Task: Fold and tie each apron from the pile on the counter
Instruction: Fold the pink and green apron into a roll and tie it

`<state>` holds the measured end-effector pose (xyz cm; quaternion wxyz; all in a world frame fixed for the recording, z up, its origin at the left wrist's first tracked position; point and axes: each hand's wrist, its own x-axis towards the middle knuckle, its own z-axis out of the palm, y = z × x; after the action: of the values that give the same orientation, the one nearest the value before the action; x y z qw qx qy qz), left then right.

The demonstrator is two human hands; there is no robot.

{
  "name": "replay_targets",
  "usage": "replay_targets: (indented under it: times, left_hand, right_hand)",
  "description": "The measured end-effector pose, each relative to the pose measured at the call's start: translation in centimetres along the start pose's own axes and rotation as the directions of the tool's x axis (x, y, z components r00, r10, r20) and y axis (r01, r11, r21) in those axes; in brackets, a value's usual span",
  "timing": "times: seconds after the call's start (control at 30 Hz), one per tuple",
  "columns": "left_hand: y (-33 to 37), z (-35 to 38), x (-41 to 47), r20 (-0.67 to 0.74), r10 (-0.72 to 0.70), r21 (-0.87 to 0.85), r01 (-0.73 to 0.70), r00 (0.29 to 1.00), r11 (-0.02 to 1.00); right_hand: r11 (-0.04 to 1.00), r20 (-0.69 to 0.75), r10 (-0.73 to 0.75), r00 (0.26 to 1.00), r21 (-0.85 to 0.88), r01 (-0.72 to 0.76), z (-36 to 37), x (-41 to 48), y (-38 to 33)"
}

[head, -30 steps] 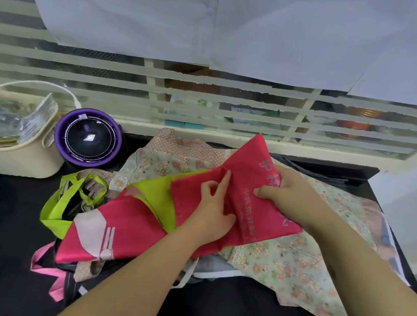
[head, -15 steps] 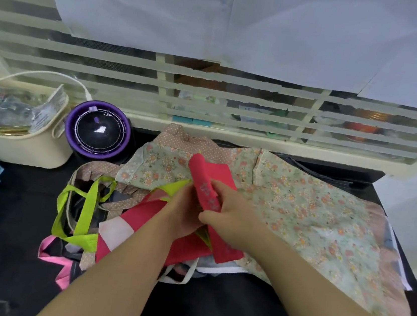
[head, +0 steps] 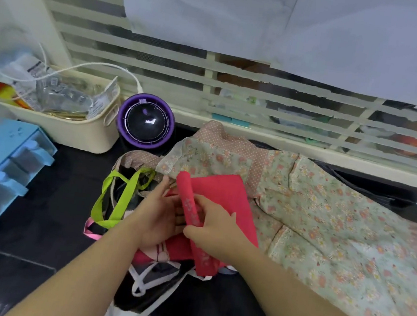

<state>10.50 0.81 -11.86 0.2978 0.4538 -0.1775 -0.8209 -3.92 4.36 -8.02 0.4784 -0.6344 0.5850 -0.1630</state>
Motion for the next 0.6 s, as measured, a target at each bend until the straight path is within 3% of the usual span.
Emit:
replay_targets:
  times: [0.23,0.33,0.4,0.5,0.57,0.6]
  left_hand:
    - [-1.0,-3.3,-3.0,-0.097,-0.031,0.019,0.033,0.995,0.999]
    - [-1.5,-3.3,-3.2,-0.130,-0.026,-0.116,0.011,0.991,0.993]
    - [-1.2,-4.0,-3.5,-0.163,0.004,-0.121,-0.024,0.987,0.992]
    - [-0.6,-5.3,-4.6,-0.122,0.062,-0.005,-0.063,0.991,0.998]
    - [-1.1,-5.5,-4.7,-0.213,0.116,0.210,-0.070,0.970,0.975]
    - [-1.4,-5.7,-4.5,-0.291,0.207,0.390,-0.082,0.934,0.917]
  right_hand:
    - [0.995,-0.074,0.056,0.996,-0.083,-0.062,3.5,2.0,-3.1]
    - [0.992,0.003,0.064,0.998,-0.112,-0.064,4.8,2.4,-4.0]
    - [0.984,0.089,0.106,0.990,-0.154,-0.092,5.8,2.8,-3.5]
    - [0.978,0.158,0.134,0.978,-0.181,-0.105,6.5,3.4,-2.0]
    - [0.979,0.190,0.115,0.975,-0.188,-0.079,6.5,3.4,-1.4]
    - [0.983,0.189,0.087,0.978,-0.173,-0.054,6.3,3.2,-1.3]
